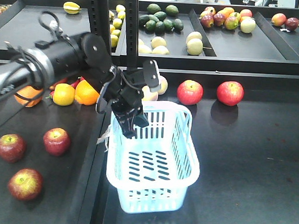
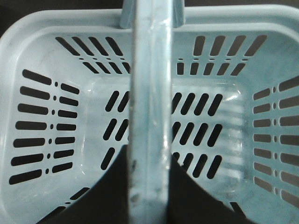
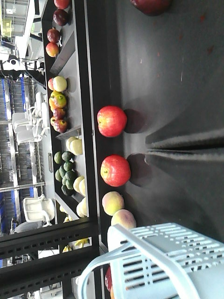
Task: Pick three apples into basket with both arms
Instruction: 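Close the left gripper on the basket handle and lift the basket, then hold the basket up with the left gripper while the base backs away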
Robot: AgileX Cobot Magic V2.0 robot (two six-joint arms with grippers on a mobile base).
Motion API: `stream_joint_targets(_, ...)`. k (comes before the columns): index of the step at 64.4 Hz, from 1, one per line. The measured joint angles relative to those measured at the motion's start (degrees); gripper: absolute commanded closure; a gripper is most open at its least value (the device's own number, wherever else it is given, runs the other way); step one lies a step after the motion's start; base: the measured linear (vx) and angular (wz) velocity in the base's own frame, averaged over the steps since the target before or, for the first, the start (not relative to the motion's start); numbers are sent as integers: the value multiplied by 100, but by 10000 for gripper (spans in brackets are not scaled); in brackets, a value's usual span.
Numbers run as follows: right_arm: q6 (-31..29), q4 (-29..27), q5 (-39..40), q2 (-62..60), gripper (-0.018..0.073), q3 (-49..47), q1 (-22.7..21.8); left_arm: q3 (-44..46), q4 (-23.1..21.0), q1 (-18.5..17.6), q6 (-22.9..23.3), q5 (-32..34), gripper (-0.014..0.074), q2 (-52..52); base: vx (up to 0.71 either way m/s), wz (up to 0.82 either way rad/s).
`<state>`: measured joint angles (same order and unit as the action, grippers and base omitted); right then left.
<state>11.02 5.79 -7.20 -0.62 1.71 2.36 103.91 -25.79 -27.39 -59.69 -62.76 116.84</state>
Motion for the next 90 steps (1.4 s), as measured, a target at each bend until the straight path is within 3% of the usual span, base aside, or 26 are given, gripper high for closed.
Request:
stream_joint_targets(17, 0, 0, 0, 0, 563, 0, 0, 0, -365, 0, 1024, -788, 605, -645, 0, 0)
stream_joint_targets(25, 0, 0, 0, 0, 563, 0, 0, 0, -524, -7, 1735, -879, 605, -993, 0, 0)
stream_joint_targets(42, 0, 0, 0, 0, 563, 0, 0, 0, -275, -34, 3485, -925, 605, -1741, 0, 0)
stream_joint_targets(54, 0, 0, 0, 0, 563, 0, 0, -175, -95, -44, 4346, -945, 605, -2328, 0, 0)
stream_joint_targets(69, 0, 0, 0, 0, 563, 0, 0, -912, -90, -44, 4571, -1043, 605, -3060, 0, 0)
stream_joint_targets(90, 0, 0, 0, 0, 563, 0, 0, -984, -75, -44, 4575, -1050, 605, -3181, 0, 0)
